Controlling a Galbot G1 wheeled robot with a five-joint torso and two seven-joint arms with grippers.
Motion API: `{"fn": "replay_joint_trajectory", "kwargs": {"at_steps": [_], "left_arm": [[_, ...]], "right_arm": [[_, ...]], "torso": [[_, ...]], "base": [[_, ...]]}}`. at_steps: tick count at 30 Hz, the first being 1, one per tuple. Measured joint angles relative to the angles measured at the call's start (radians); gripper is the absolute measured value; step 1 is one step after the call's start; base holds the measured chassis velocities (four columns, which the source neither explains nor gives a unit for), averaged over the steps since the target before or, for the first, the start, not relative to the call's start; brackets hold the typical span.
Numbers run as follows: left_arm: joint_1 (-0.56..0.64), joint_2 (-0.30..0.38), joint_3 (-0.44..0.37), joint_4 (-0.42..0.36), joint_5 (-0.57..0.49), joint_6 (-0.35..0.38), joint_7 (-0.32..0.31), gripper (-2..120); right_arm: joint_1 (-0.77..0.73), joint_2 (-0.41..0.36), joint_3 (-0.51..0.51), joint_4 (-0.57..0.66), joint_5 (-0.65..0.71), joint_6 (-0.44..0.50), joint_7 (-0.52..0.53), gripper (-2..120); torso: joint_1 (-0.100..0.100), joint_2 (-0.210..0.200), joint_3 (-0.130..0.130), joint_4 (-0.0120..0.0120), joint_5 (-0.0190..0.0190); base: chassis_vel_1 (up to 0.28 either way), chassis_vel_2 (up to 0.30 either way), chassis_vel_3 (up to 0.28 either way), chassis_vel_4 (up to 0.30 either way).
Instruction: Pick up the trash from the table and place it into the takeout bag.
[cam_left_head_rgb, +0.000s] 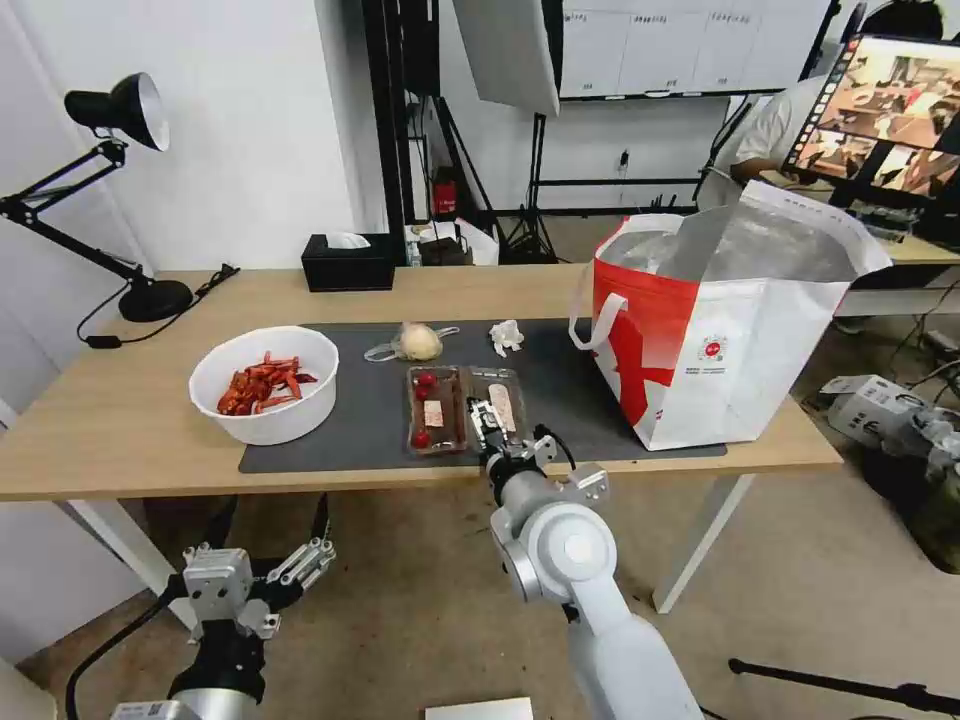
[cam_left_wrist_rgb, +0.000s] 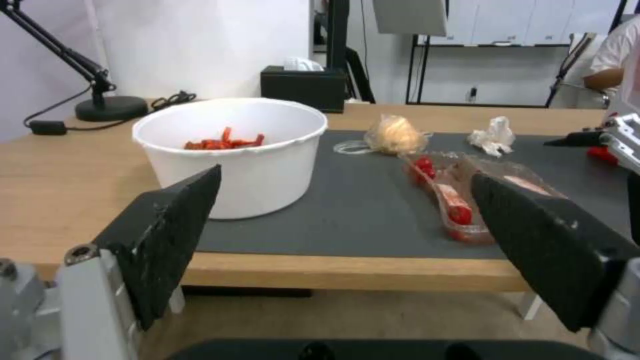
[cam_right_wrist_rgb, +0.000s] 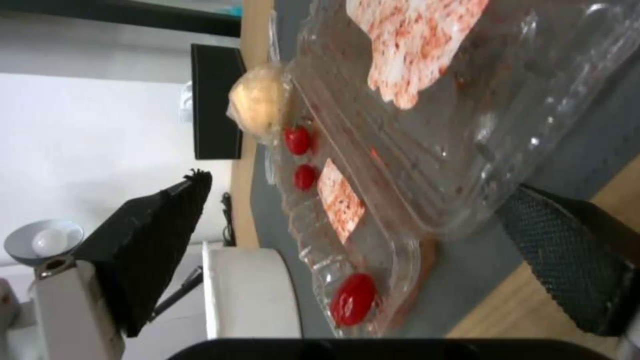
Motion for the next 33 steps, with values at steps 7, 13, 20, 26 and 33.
{"fn": "replay_joint_trajectory", "kwargs": {"at_steps": [7, 13, 20, 26, 33], "left_arm": [[-0.001, 0.000, -0.001, 0.000, -0.001, 0.000, 0.000, 100], [-0.002, 0.001, -0.002, 0.000, 0.000, 0.000, 0.000, 100], [-0.003, 0.001, -0.002, 0.000, 0.000, -0.003, 0.000, 100], [-0.007, -0.001, -0.001, 0.000, 0.000, -0.004, 0.000, 100], [-0.009, -0.007, 0.001, 0.000, 0.001, -0.007, 0.000, 100]], "right_arm": [[0.020, 0.000, 0.012, -0.025, 0.000, 0.000, -0.011, 100], [0.009, -0.002, -0.020, -0.041, -0.145, -0.026, -0.082, 100], [0.001, -0.004, -0.074, -0.071, -0.343, -0.049, -0.165, 100], [0.002, -0.024, -0.117, -0.096, -0.520, -0.059, -0.236, 100], [0.002, -0.052, -0.159, -0.113, -0.694, -0.064, -0.296, 100]], "torso": [[0.000, 0.000, 0.000, 0.0000, 0.0000], [0.000, 0.000, 0.000, -0.0001, -0.0001], [0.000, 0.000, 0.000, 0.0000, -0.0001], [0.000, 0.000, 0.000, 0.0000, -0.0001], [0.000, 0.000, 0.000, 0.0000, 0.0000]], "base": [[0.000, 0.000, 0.000, 0.000], [0.000, 0.000, 0.000, 0.000], [0.000, 0.000, 0.000, 0.000], [0.000, 0.000, 0.000, 0.000], [0.000, 0.000, 0.000, 0.000]]}}
